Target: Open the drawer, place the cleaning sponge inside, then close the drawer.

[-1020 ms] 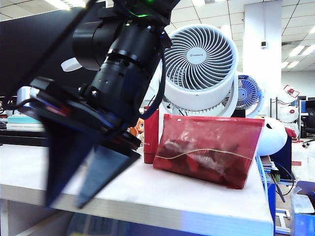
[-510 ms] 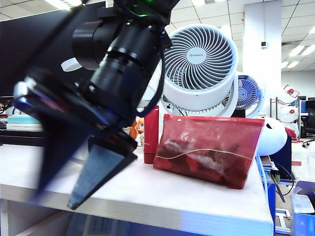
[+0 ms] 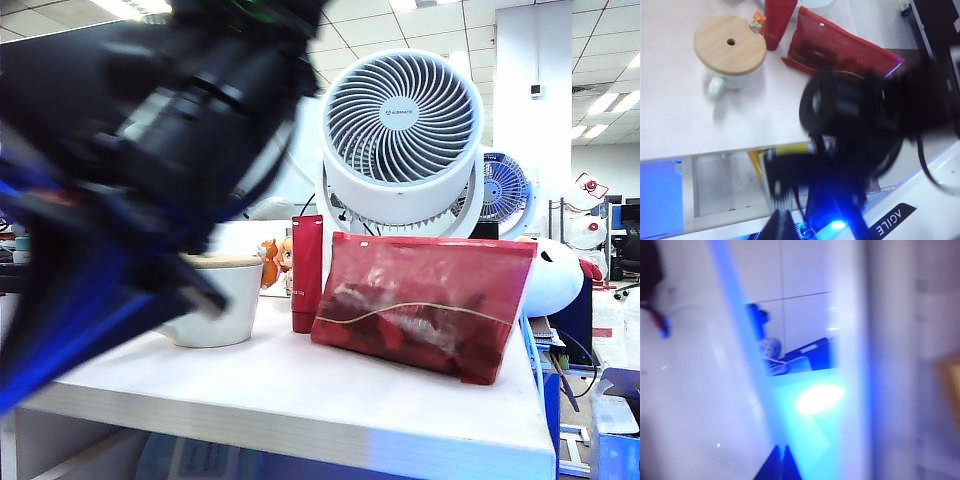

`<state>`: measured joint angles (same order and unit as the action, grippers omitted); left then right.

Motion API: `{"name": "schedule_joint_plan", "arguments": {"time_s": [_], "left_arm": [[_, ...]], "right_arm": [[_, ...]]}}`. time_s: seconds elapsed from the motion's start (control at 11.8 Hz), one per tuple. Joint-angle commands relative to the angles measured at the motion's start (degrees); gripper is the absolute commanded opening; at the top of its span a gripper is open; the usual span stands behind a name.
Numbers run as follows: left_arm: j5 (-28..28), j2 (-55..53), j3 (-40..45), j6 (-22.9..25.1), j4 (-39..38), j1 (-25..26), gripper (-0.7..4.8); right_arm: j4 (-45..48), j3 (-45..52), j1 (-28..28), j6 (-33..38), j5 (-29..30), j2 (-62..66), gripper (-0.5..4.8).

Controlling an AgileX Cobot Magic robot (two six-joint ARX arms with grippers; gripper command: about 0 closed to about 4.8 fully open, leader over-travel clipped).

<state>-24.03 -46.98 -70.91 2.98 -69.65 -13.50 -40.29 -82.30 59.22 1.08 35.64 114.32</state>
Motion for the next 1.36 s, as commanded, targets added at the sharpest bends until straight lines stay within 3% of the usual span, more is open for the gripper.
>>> {"name": "schedule_joint_plan", "arguments": {"time_s": [0.08, 0.42, 1.36], "left_arm": [[-0.2, 0.0, -0.2, 0.2, 0.5, 0.0, -0.03], [-0.2, 0.0, -0.2, 0.2, 0.5, 0.0, -0.03], [-0.2, 0.1, -0.2, 0.2, -0.6, 0.0, -0.03]], "right_arm": [[1.6, -0.6, 3.0, 0.5, -0.5, -0.3, -0.02], [6.1, -0.6, 7.0, 2.6, -10.1, 0.5, -0.02], [5.7, -0.6, 7.0, 4.9, -12.7, 5.8, -0.02]]}}
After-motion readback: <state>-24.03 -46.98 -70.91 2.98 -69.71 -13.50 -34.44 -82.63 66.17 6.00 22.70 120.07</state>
